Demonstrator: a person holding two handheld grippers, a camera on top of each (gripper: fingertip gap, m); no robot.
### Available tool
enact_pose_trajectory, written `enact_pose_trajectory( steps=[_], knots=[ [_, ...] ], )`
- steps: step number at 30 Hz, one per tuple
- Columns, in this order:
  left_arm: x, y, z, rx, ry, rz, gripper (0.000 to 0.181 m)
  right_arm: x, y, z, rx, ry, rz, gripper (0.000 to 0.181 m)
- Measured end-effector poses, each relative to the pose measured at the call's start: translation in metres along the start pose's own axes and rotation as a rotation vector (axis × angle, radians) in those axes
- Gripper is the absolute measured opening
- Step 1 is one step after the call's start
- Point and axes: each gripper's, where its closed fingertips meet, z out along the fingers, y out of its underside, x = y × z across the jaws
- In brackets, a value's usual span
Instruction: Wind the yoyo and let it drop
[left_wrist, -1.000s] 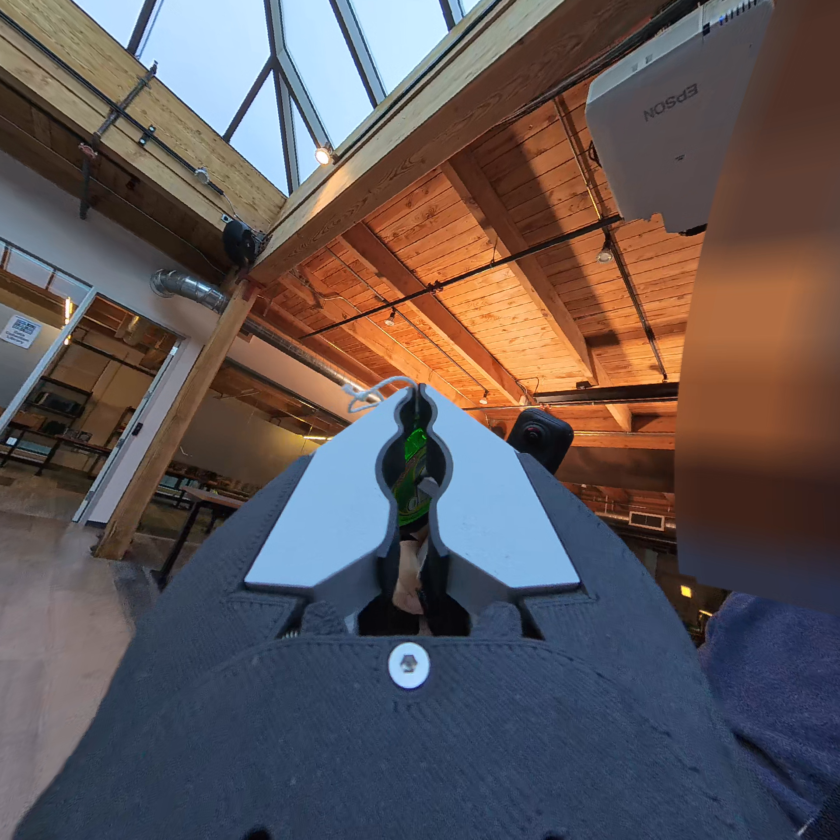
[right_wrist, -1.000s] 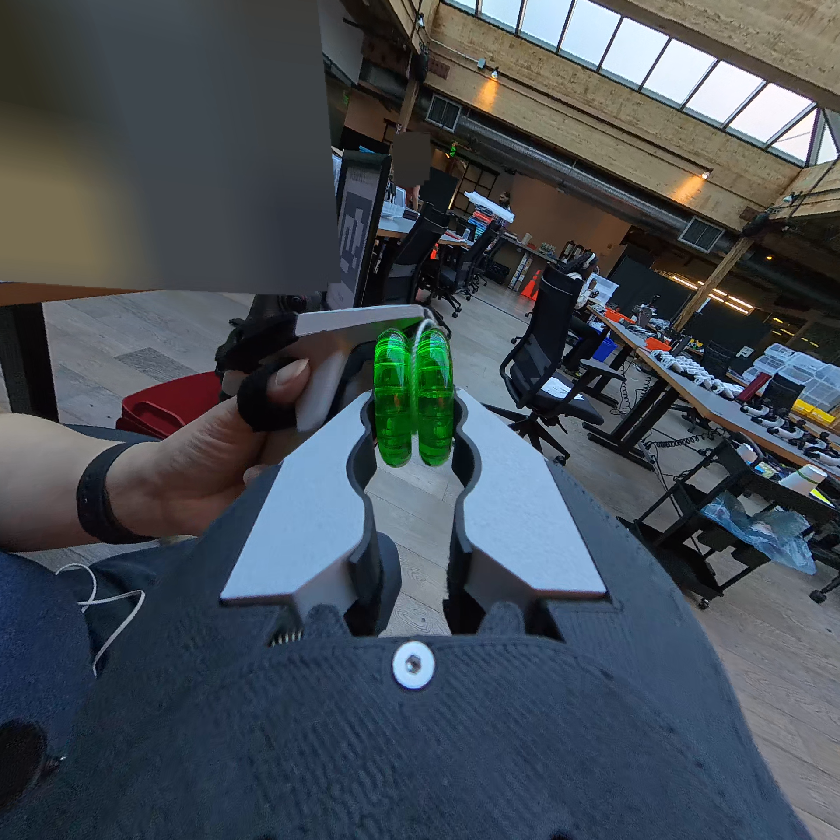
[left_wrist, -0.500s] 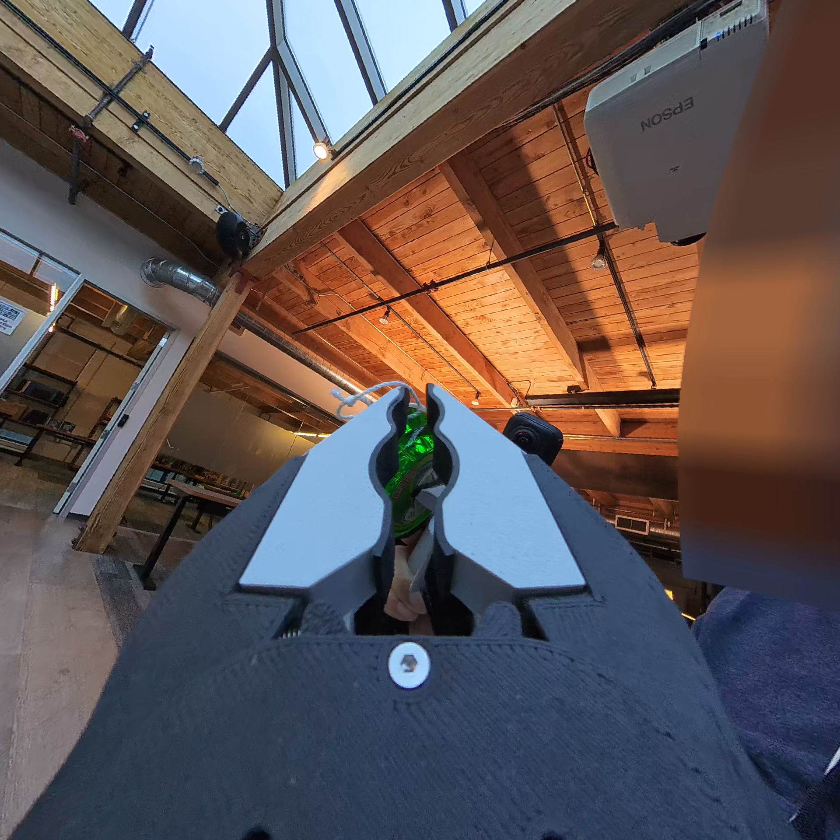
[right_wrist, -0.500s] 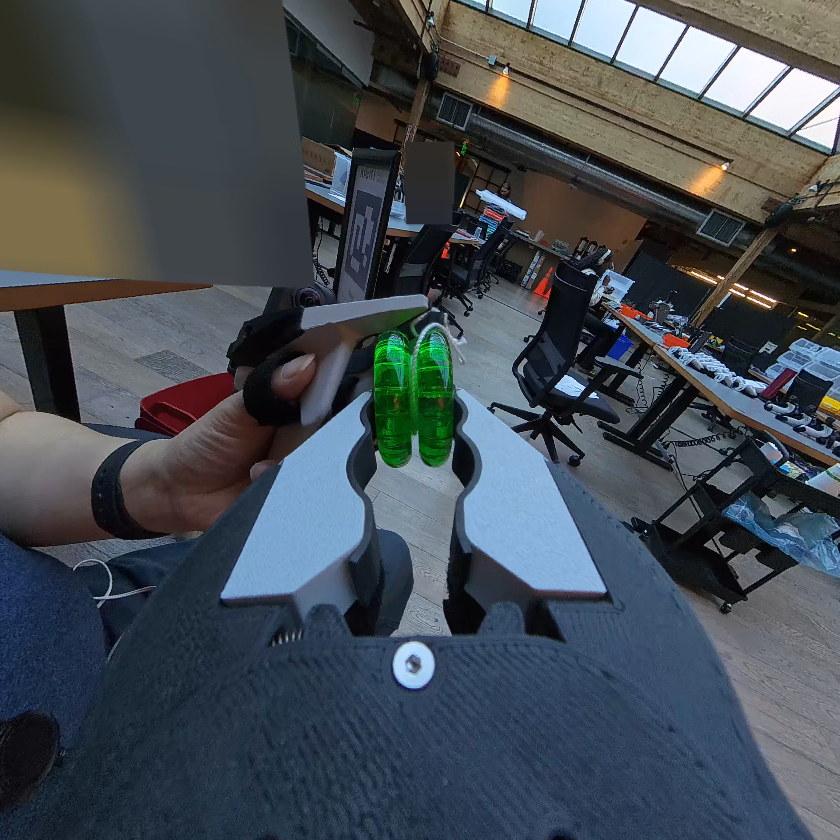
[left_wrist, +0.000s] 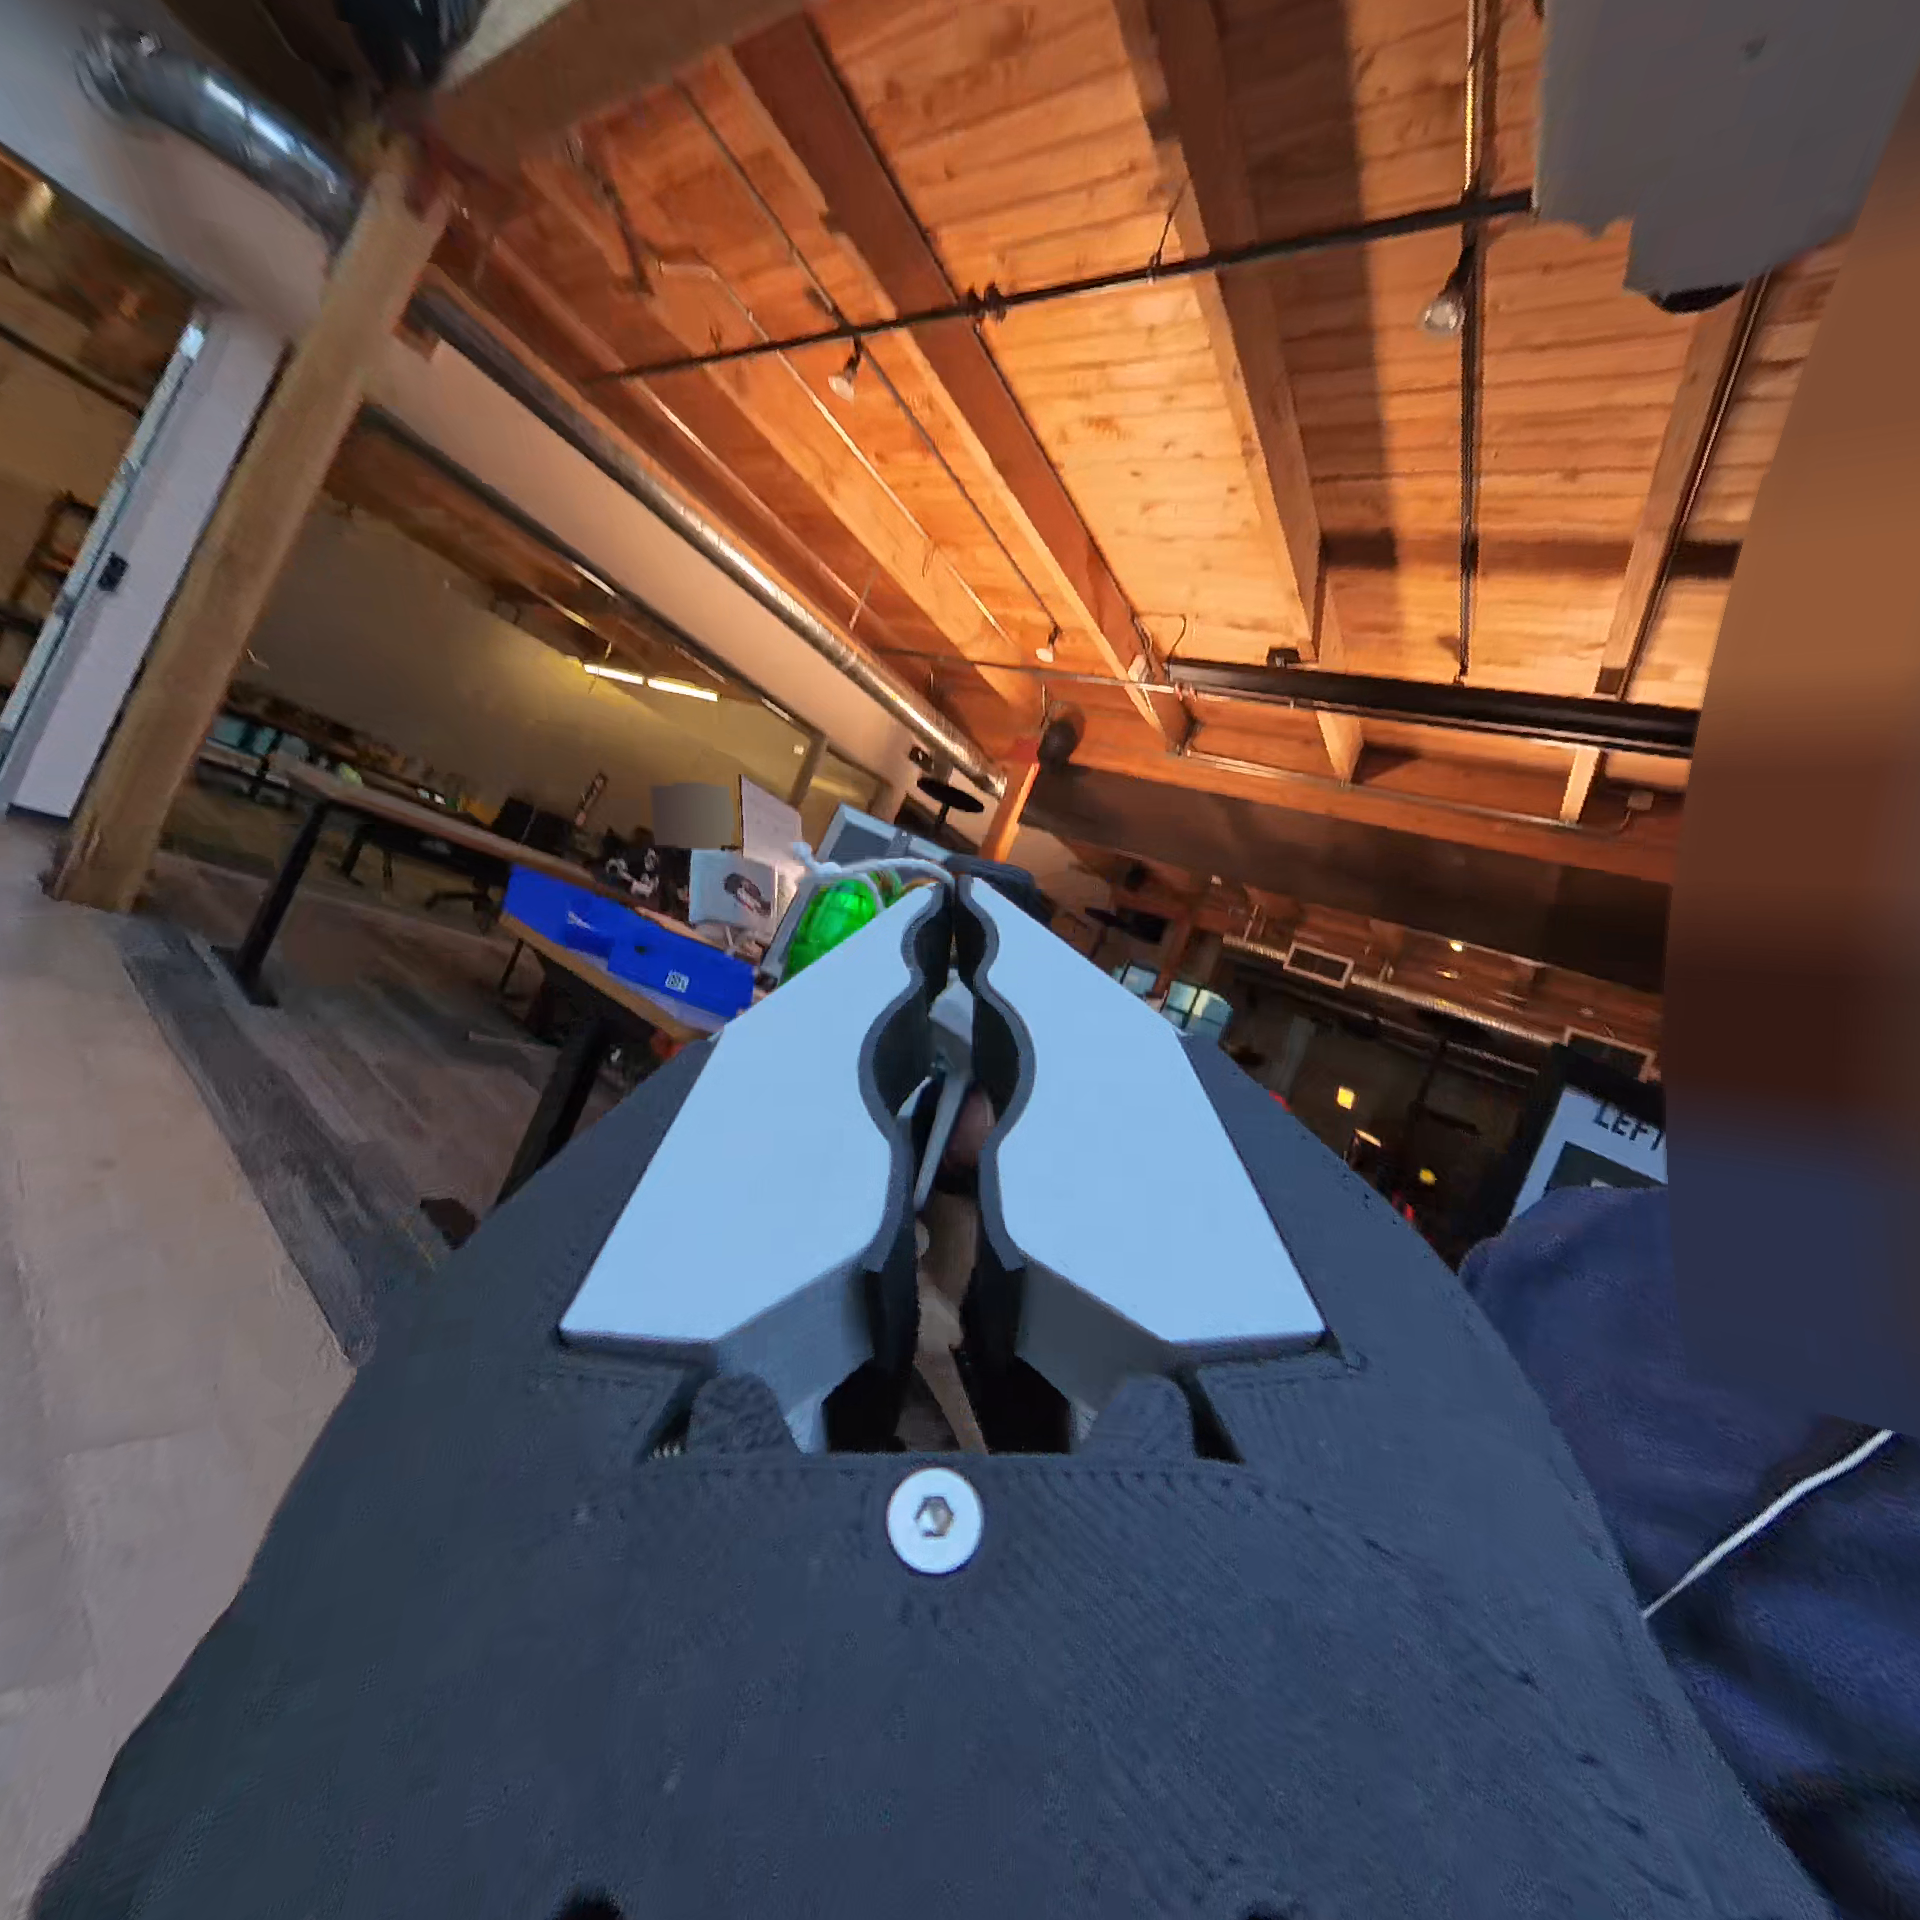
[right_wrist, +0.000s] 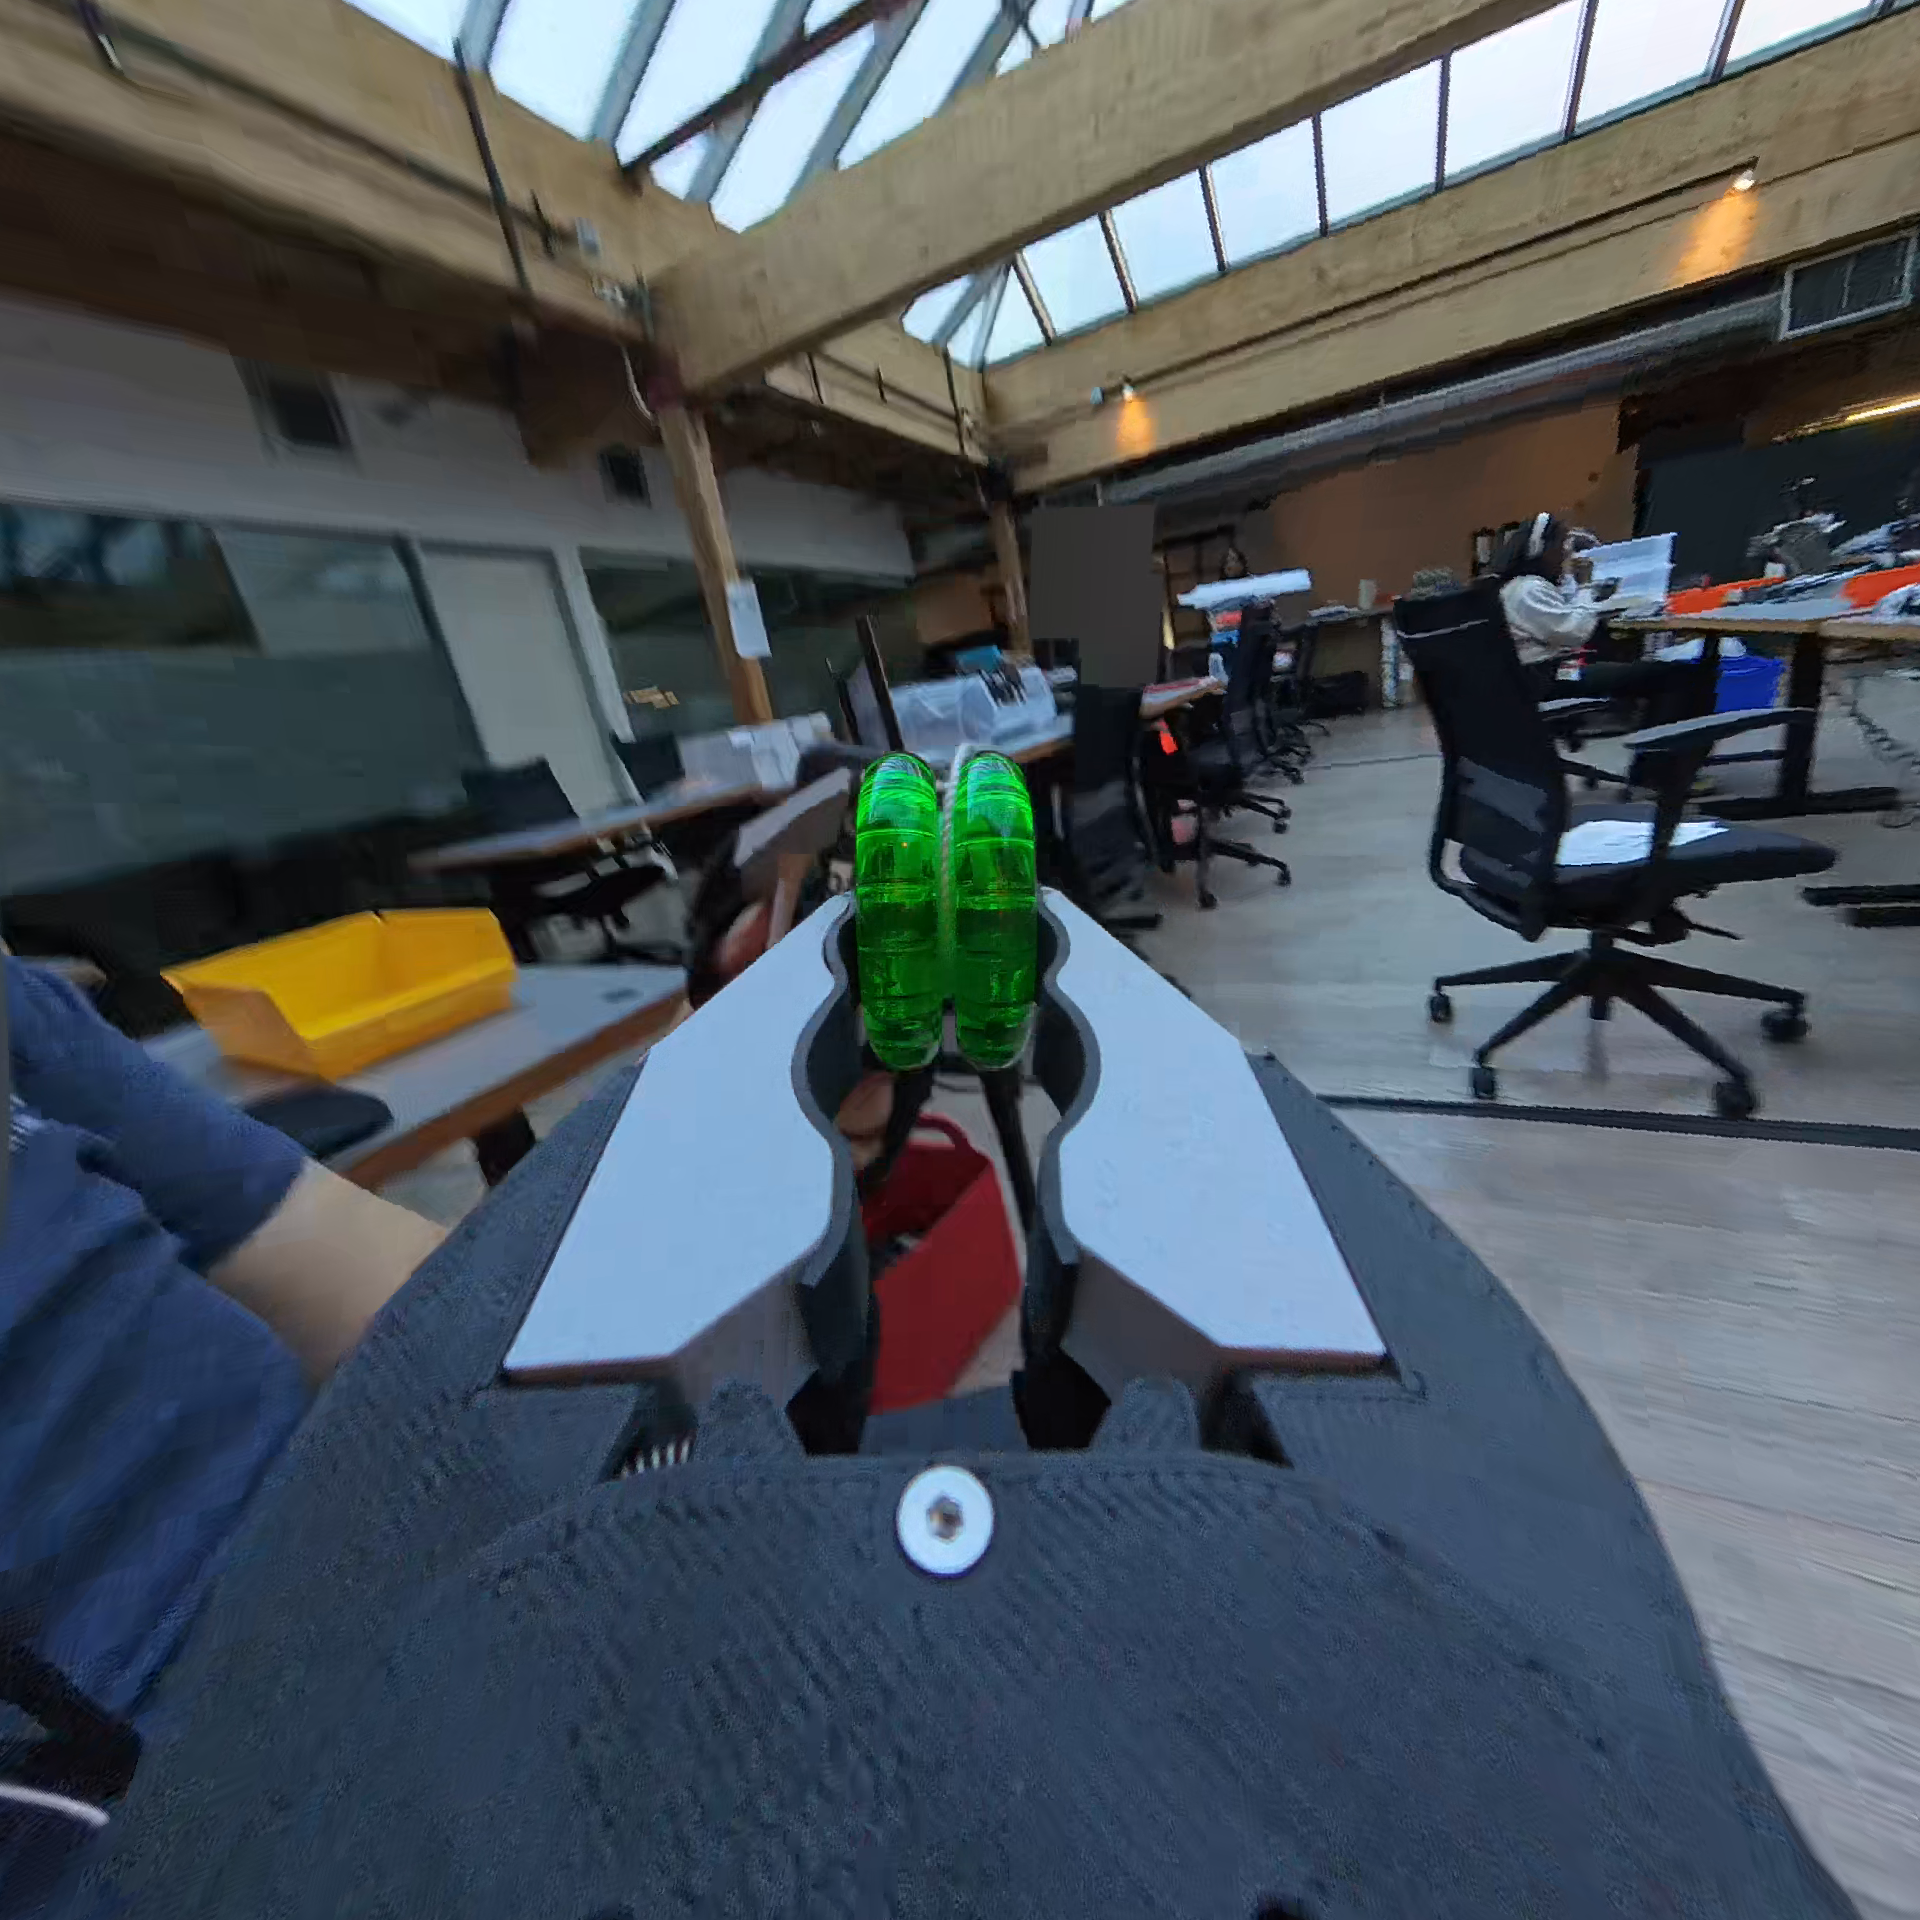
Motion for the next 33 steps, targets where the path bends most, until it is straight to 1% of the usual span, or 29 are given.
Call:
enact_pose_trajectory(
  steps=[3, 7, 11, 15, 17, 19, 22, 25, 27, 30, 33],
  knots=[
    [-0.010, 0.005, 0.005, -0.055, 0.015, -0.001, 0.000, 0.021, -0.019, -0.015, 0.172, -0.074, 0.242, 0.026],
    [-0.023, 0.019, 0.017, -0.138, 0.025, 0.040, 0.000, 0.052, -0.028, -0.025, 0.313, -0.168, 0.504, 0.026],
    [-0.034, 0.008, 0.033, -0.194, 0.089, 0.052, 0.000, 0.094, -0.030, -0.032, 0.472, -0.254, 0.795, 0.026],
    [-0.059, -0.003, 0.057, -0.265, 0.123, -0.075, 0.000, 0.138, -0.036, -0.039, 0.704, -0.374, 1.070, 0.026],
    [-0.074, -0.004, 0.069, -0.281, 0.144, -0.132, 0.000, 0.161, -0.035, -0.038, 0.796, -0.397, 1.169, 0.026],
    [-0.092, -0.006, 0.082, -0.276, 0.159, -0.199, 0.000, 0.184, -0.031, -0.036, 0.859, -0.389, 1.238, 0.026],
    [-0.122, -0.016, 0.099, -0.219, 0.198, -0.380, 0.000, 0.218, -0.027, -0.038, 0.951, -0.389, 1.320, 0.025],
    [-0.159, -0.029, 0.115, -0.142, 0.225, -0.529, 0.000, 0.254, -0.024, -0.039, 1.020, -0.388, 1.402, 0.025],
    [-0.187, -0.035, 0.129, -0.126, 0.231, -0.586, 0.000, 0.280, -0.025, -0.042, 1.074, -0.399, 1.444, 0.025],
    [-0.231, -0.040, 0.157, -0.172, 0.204, -0.635, 0.000, 0.327, -0.031, -0.049, 1.159, -0.422, 1.499, 0.025],
    [-0.277, -0.052, 0.193, -0.256, 0.168, -0.661, 0.000, 0.380, -0.053, -0.057, 1.279, -0.453, 1.528, 0.025]
  ],
)
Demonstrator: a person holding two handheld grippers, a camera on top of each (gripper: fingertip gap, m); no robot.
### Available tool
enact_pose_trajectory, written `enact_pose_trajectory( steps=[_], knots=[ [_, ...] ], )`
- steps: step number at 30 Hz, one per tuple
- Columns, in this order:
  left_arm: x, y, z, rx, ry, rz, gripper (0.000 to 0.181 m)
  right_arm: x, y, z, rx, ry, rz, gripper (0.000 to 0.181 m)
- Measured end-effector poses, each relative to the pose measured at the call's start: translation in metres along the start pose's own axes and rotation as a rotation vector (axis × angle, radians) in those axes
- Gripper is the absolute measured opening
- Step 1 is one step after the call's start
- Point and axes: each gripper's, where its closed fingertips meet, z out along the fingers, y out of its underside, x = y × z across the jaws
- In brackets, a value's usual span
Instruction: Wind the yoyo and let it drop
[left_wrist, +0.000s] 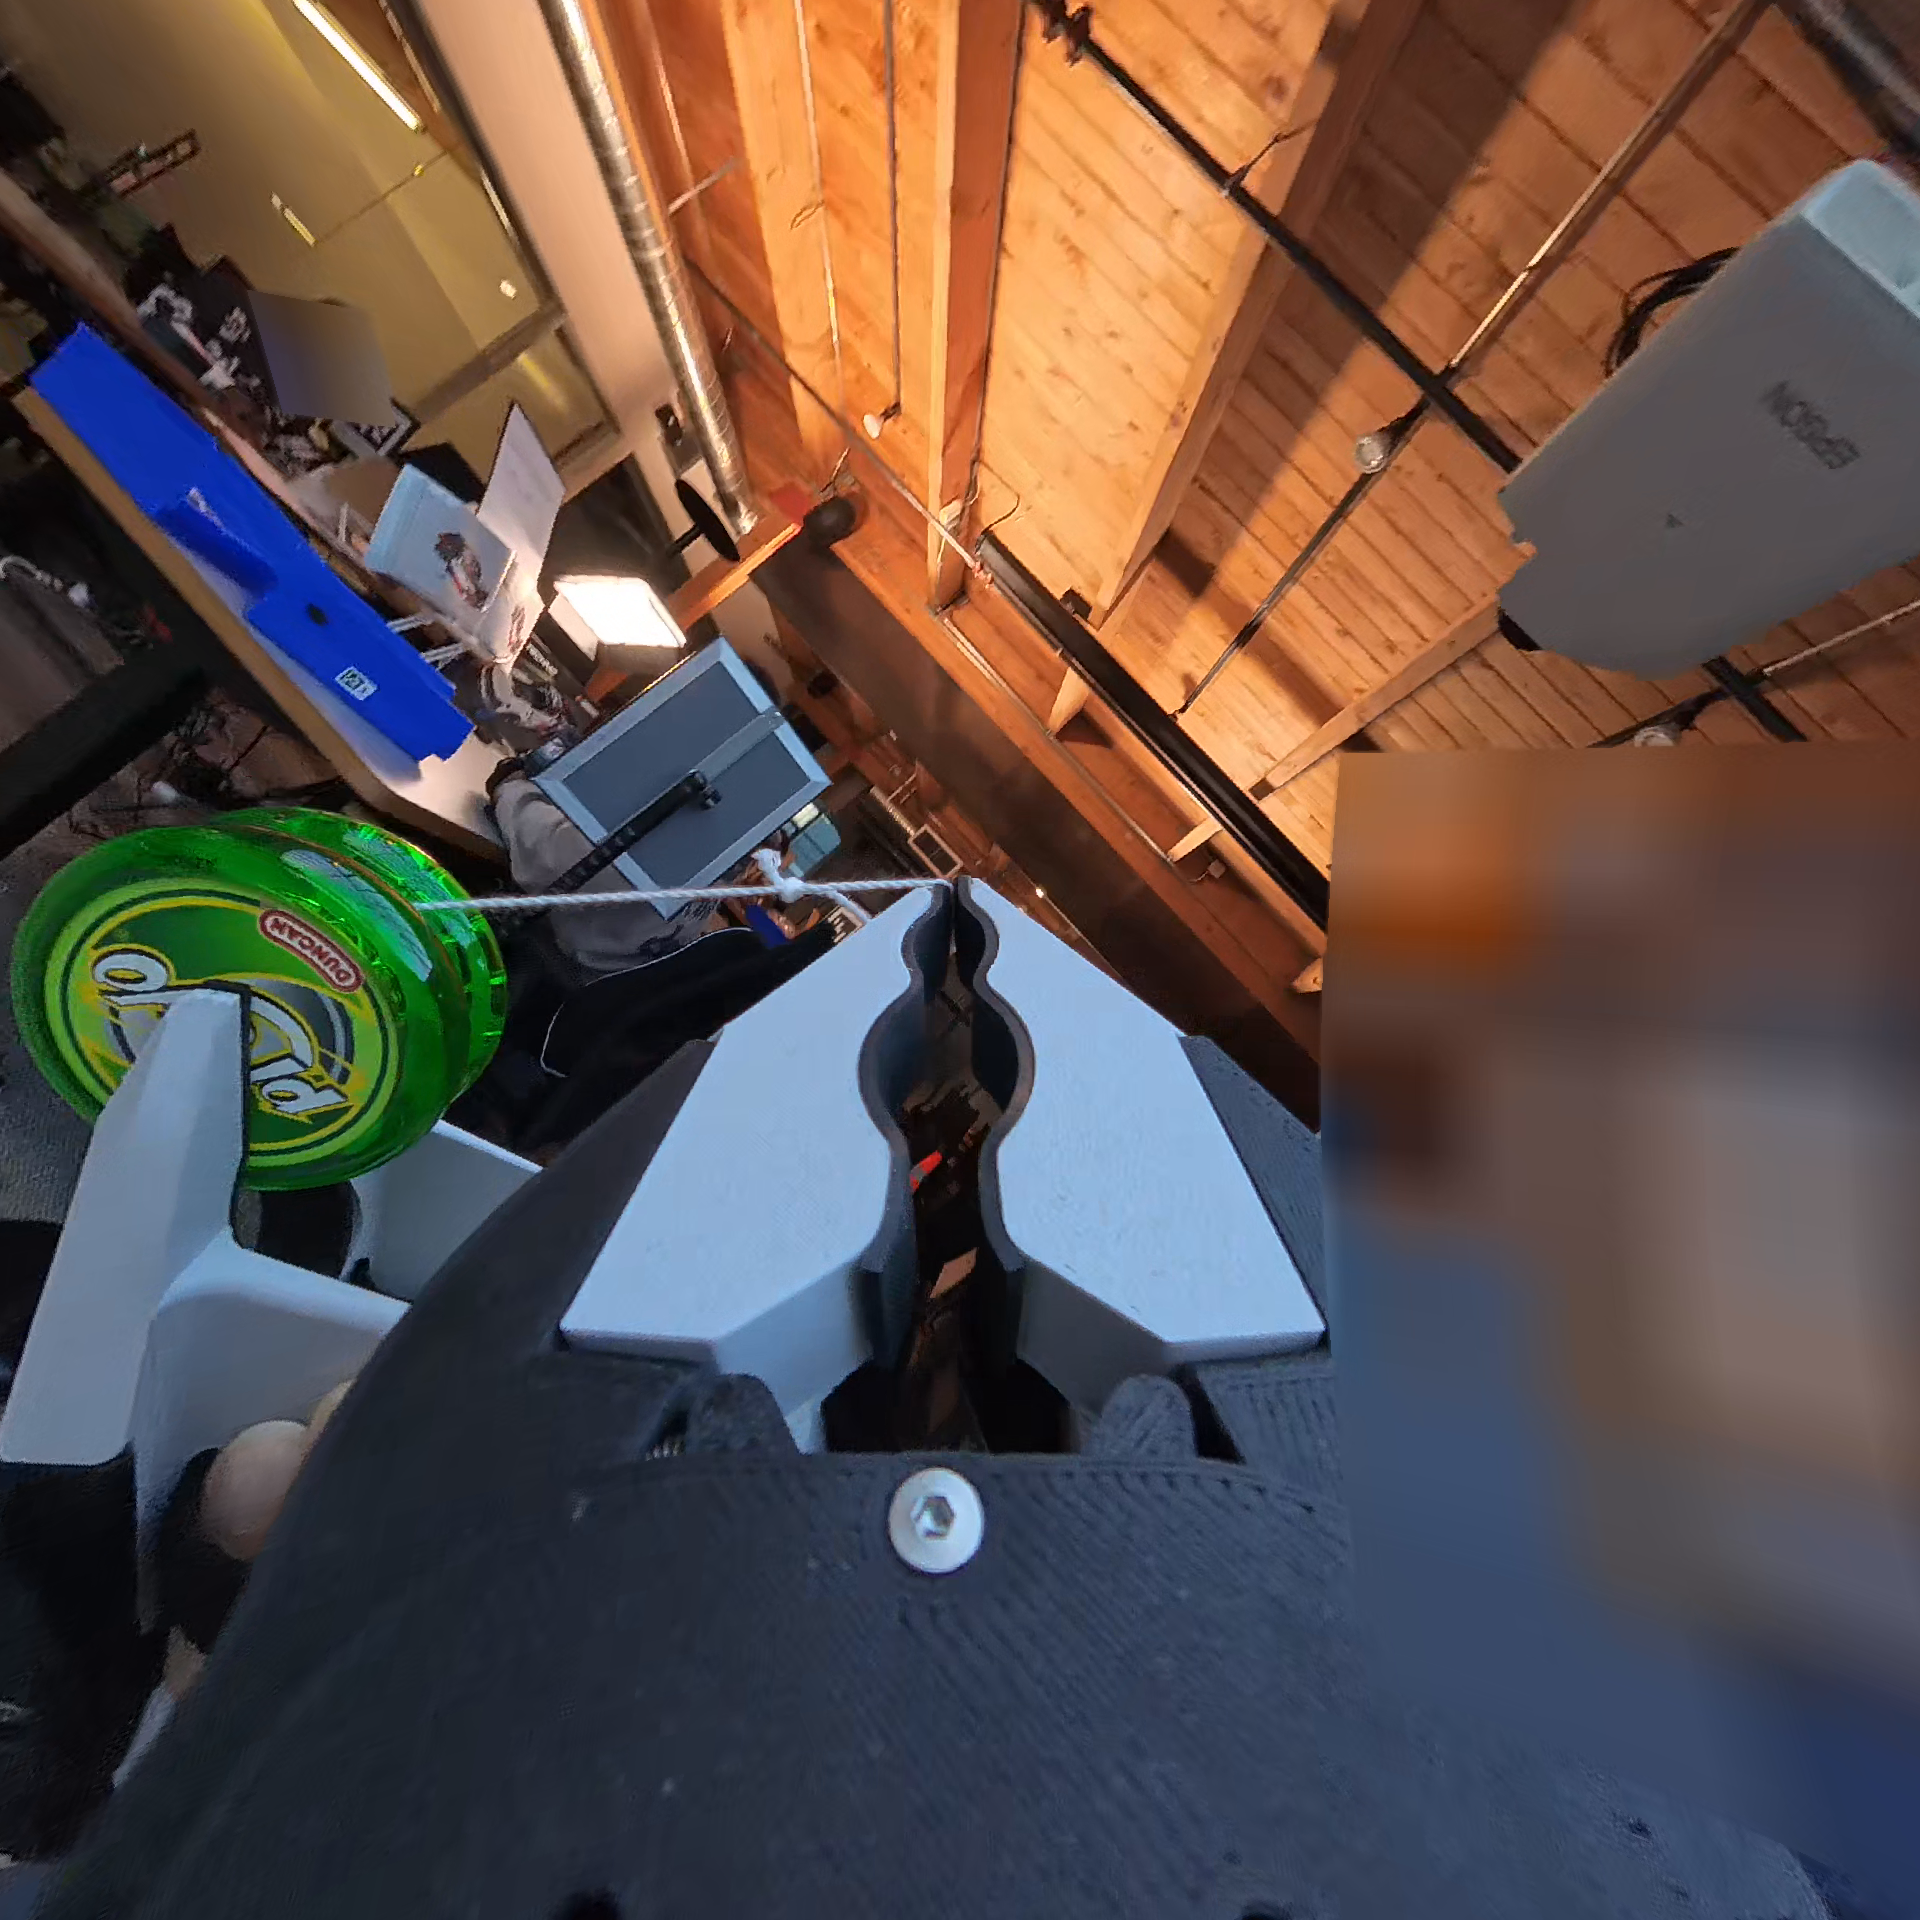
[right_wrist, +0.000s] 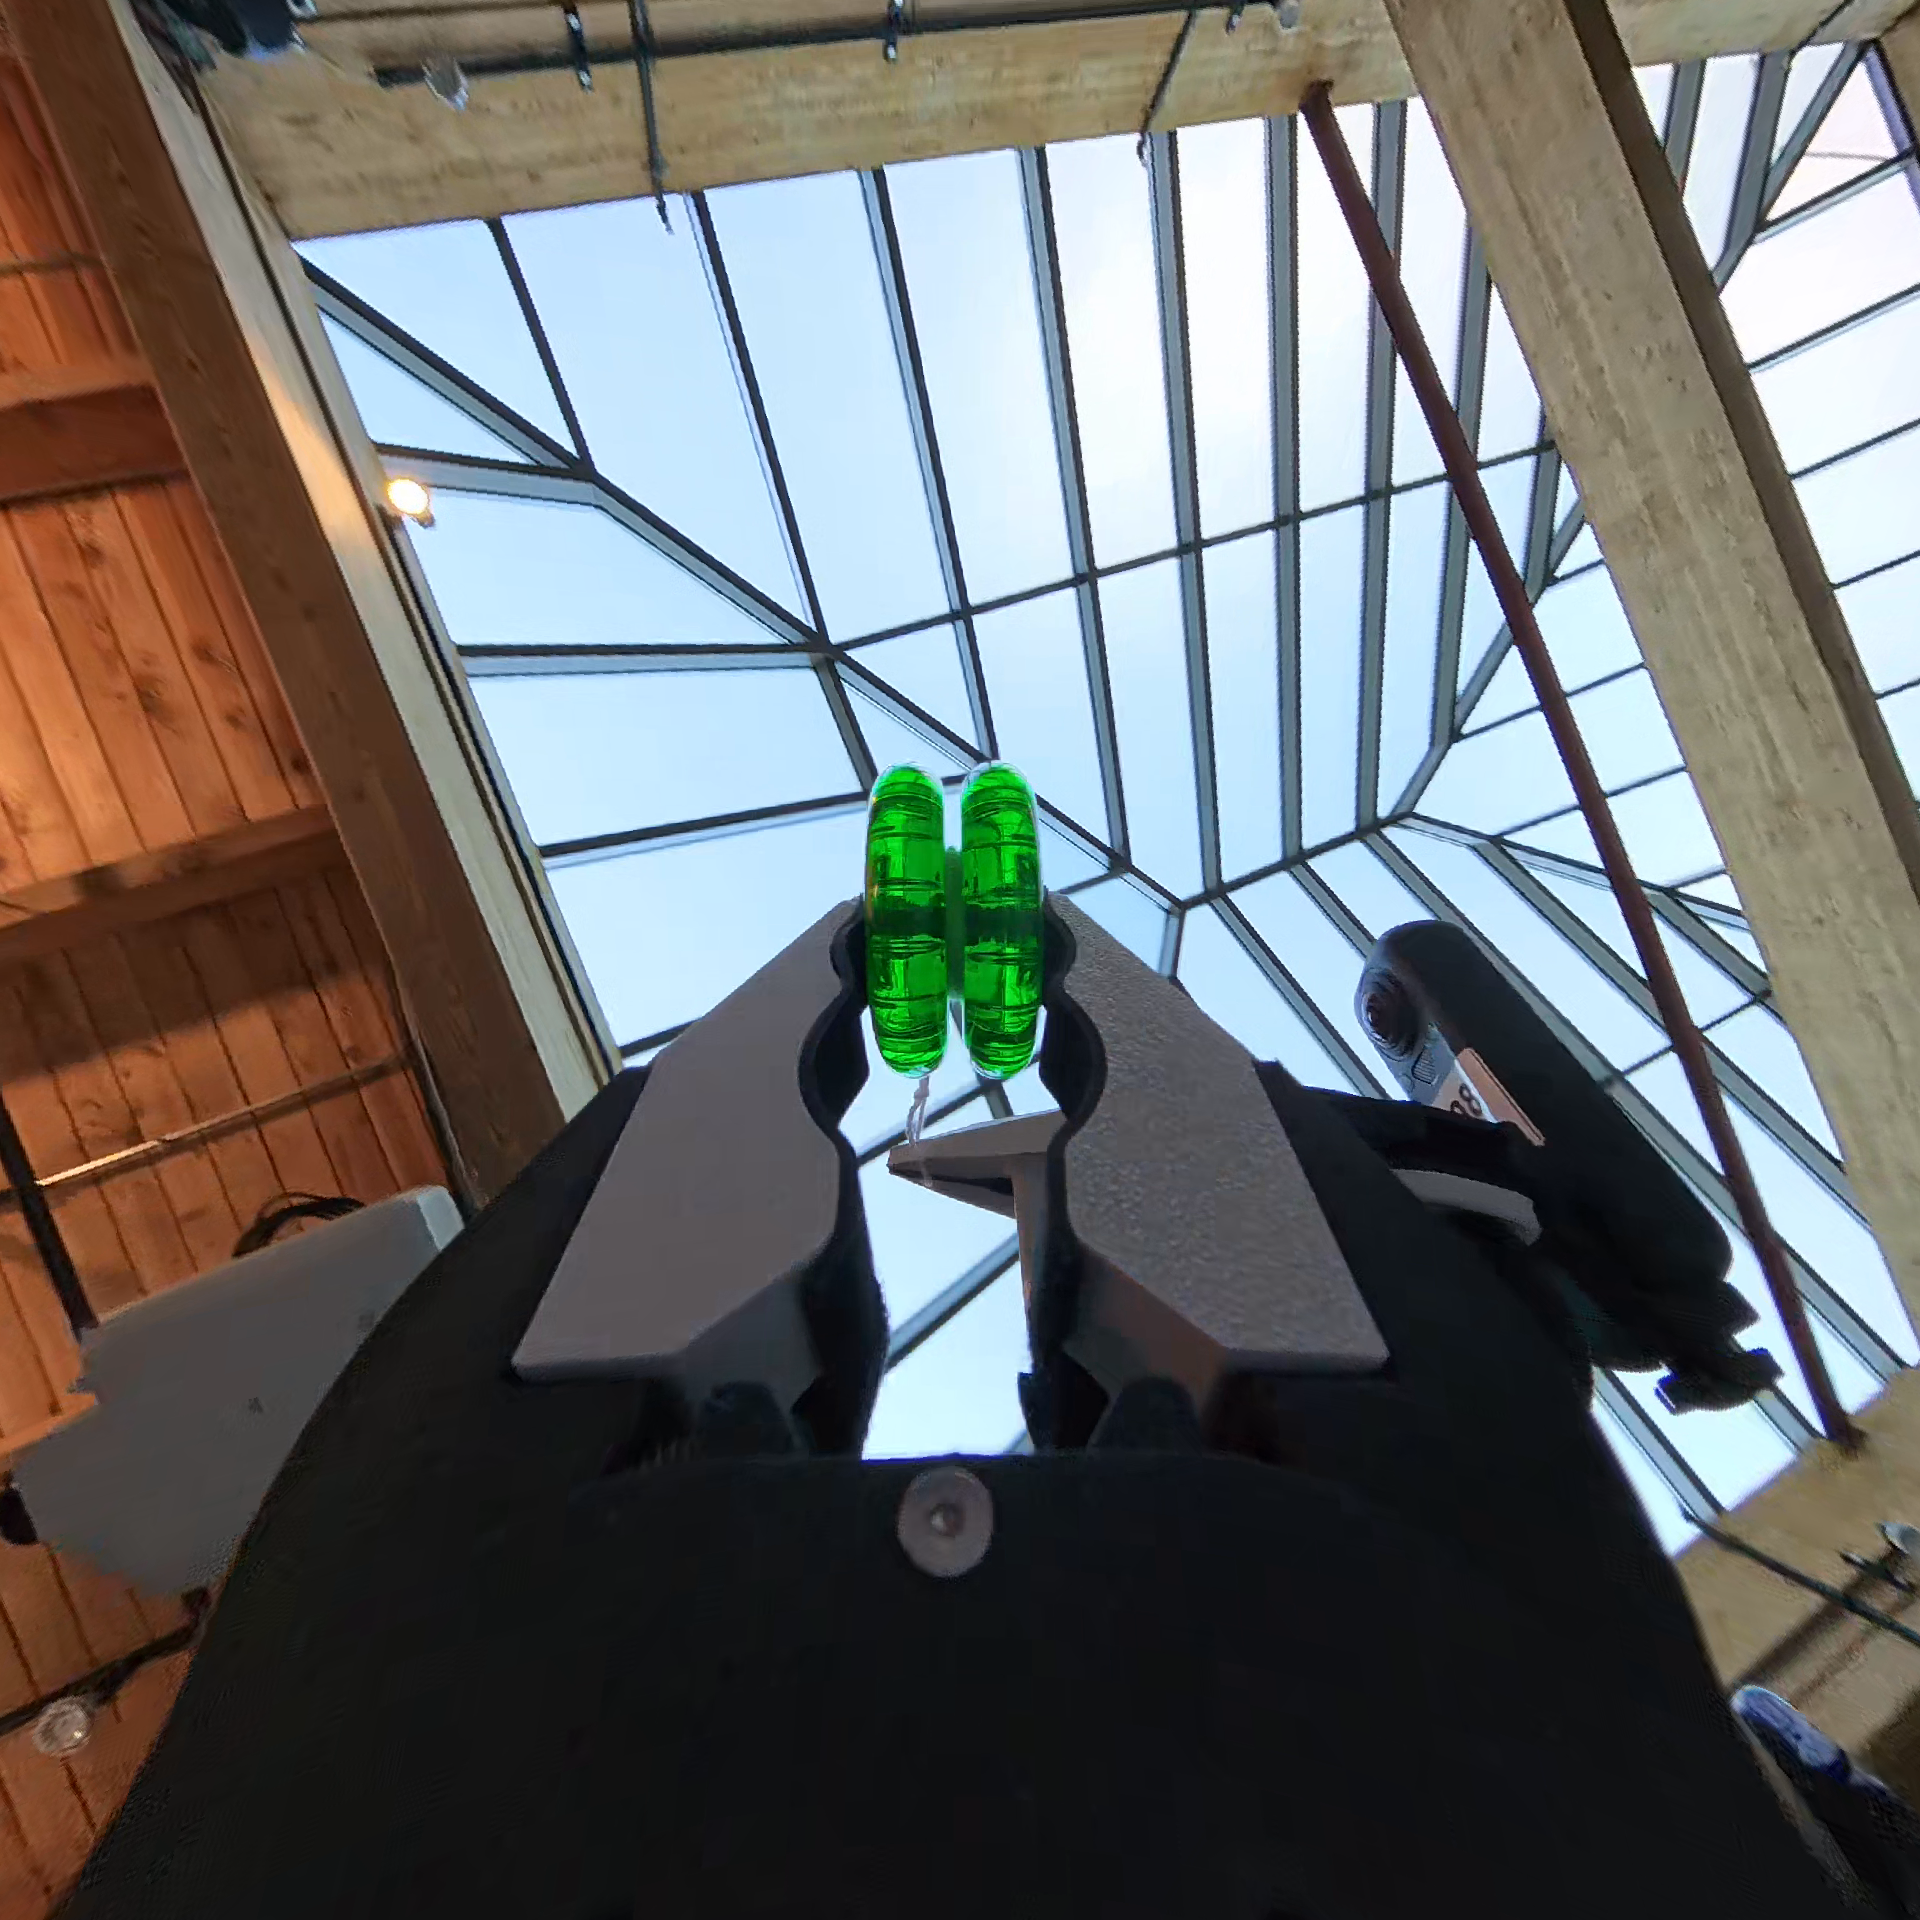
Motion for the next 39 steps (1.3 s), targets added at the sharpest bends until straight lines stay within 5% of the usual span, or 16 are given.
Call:
enact_pose_trajectory(
  steps=[4, 7, 15, 21, 22, 23, 24, 26, 28, 31, 35, 39],
  knots=[
    [-0.024, -0.084, 0.041, -0.101, -0.076, -0.012, 0.000, -0.021, -0.042, 0.082, 0.121, -0.116, 0.041, 0.025],
    [-0.005, -0.154, 0.089, -0.166, -0.092, 0.003, 0.000, -0.043, -0.037, 0.165, 0.137, -0.159, 0.074, 0.026],
    [0.132, -0.318, 0.258, -0.282, -0.182, 0.147, 0.000, -0.133, 0.078, 0.410, 0.044, -0.173, 0.057, 0.026],
    [0.203, -0.399, 0.330, -0.254, -0.232, 0.228, 0.000, -0.176, 0.140, 0.516, -0.042, -0.153, -0.016, 0.027],
    [0.209, -0.411, 0.335, -0.240, -0.227, 0.237, 0.000, -0.171, 0.141, 0.527, -0.065, -0.108, -0.086, 0.042],
    [0.212, -0.423, 0.339, -0.228, -0.230, 0.244, 0.000, -0.158, 0.140, 0.532, -0.125, -0.007, -0.178, 0.084],
    [0.211, -0.435, 0.340, -0.219, -0.241, 0.252, 0.000, -0.146, 0.132, 0.525, -0.192, 0.091, -0.277, 0.108],
    [0.208, -0.452, 0.338, -0.227, -0.225, 0.248, 0.000, -0.137, 0.076, 0.474, -0.153, 0.240, -0.495, 0.118],
    [0.202, -0.468, 0.328, -0.208, -0.214, 0.232, 0.000, -0.144, 0.007, 0.385, -0.005, 0.373, -0.653, 0.115],
    [0.193, -0.484, 0.309, -0.222, -0.173, 0.178, 0.000, -0.177, -0.051, 0.237, 0.125, 0.502, -0.792, 0.106],
    [0.185, -0.501, 0.282, -0.250, -0.140, 0.159, 0.000, -0.215, -0.057, 0.055, 0.288, 0.828, -0.999, 0.103],
    [0.171, -0.514, 0.264, -0.280, -0.141, 0.165, 0.000, -0.268, -0.021, -0.034, 0.498, 0.861, -1.191, 0.095]
  ],
)
